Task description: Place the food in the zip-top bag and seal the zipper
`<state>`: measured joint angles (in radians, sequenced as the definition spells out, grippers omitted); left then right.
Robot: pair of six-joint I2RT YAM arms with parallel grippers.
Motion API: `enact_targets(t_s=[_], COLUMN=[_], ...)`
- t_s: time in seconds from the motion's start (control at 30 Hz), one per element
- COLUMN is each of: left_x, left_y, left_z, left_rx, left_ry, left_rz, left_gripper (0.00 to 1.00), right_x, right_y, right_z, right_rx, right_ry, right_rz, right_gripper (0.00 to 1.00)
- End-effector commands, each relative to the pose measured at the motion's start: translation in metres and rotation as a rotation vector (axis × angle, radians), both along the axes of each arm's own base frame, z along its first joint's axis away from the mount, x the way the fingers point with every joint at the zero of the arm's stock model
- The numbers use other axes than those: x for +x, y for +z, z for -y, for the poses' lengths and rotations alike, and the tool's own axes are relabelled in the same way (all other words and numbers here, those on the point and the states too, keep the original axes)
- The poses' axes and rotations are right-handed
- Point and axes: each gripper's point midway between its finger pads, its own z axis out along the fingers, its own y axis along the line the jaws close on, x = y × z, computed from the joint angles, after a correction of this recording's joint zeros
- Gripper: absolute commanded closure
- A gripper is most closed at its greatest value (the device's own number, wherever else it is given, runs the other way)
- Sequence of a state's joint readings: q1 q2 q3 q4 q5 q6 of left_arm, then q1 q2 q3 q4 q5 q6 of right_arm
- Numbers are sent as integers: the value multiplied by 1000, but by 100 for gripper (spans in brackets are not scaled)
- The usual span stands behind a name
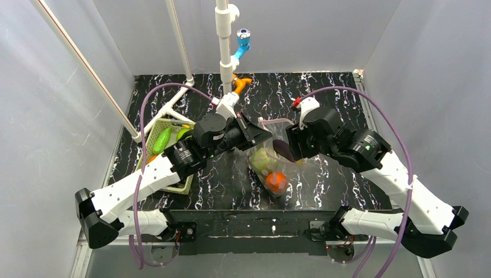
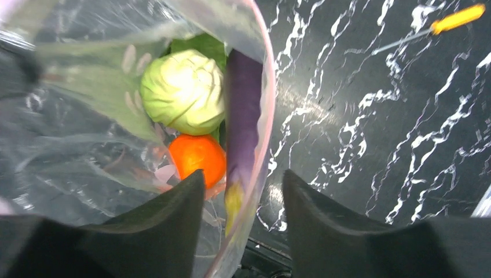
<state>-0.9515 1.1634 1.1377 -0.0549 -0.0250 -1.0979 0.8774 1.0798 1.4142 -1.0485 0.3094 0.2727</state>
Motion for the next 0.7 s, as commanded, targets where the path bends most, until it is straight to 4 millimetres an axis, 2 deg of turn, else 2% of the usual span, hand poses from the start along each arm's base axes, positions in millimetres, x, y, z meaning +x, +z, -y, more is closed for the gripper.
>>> enact_targets(t_s=[0.0,0.07,0.13,0.27,0.33,0.37,0.4,0.43,0.57,0.63,0.67], left_x=[0,1,2,-6,-8,-6,-4,-1,11,19,22], left_y=[38,38,45,91,93,87,78,61,-23,-46,-53], left_z=[-10,-8,-2,16,17,15,12,9,-10,-19,-22], left_rx=[-111,-111,-145,-296,-279,-256,-239,-224,-173,-164,-170], left_ry=[20,18,-1,-109,-117,-98,-76,-48,83,139,160], left_rz=[65,62,51,82,70,48,22,-20,-198,-232,-242], left_gripper=[100,100,100,100,100,100,100,100,100,100,100], right_x=[-2,3,11,17,16,15,14,15,24,31,35], right_y=[-22,-12,15,79,95,95,92,80,10,-18,-24], right_z=[3,5,6,1,1,0,0,-3,-18,-24,-26], right_rx=[-30,-34,-11,95,127,137,140,137,106,78,63], right_ry=[-36,-49,-66,-45,-37,-36,-39,-42,-53,-70,-81], right_rz=[-46,-14,51,172,195,193,185,171,107,85,74], right_gripper=[61,81,95,99,99,99,99,99,99,99,99])
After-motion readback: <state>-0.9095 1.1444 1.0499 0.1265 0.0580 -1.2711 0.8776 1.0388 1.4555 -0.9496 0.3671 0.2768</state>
